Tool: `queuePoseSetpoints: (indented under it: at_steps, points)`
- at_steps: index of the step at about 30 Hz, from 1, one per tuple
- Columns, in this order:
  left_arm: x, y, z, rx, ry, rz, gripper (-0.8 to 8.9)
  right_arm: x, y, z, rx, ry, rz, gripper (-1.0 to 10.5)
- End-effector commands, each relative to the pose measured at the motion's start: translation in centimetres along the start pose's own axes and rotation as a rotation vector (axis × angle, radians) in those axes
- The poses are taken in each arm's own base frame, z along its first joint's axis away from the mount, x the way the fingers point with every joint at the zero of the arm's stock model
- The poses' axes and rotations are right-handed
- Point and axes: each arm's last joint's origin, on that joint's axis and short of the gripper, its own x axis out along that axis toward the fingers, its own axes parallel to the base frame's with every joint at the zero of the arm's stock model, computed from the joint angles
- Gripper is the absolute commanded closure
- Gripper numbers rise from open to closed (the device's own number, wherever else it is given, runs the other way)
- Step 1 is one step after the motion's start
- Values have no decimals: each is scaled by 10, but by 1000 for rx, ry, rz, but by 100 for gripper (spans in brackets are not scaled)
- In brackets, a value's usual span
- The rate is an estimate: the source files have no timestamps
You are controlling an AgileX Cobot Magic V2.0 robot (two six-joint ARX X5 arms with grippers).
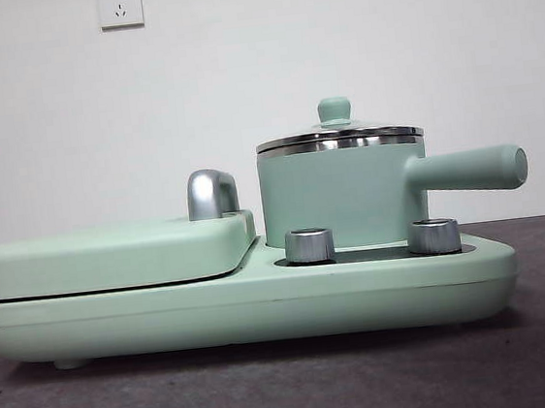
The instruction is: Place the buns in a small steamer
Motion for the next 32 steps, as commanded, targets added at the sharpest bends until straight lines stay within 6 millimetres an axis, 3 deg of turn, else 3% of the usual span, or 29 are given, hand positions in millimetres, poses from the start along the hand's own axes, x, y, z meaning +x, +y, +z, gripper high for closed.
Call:
queuePoseSetpoints:
  at_steps: [1, 13, 32]
  points:
    - [2, 0, -7, 14, 26, 2, 792, 8, -7, -19, -21, -22, -52, 928]
    - [2, 0, -7, 14, 26, 2, 792, 20, -15, -56, -22, 4, -112, 928]
    - [2, 0, -7, 13, 26, 2, 792, 20, -14, -54, -74, -16, -106, 928]
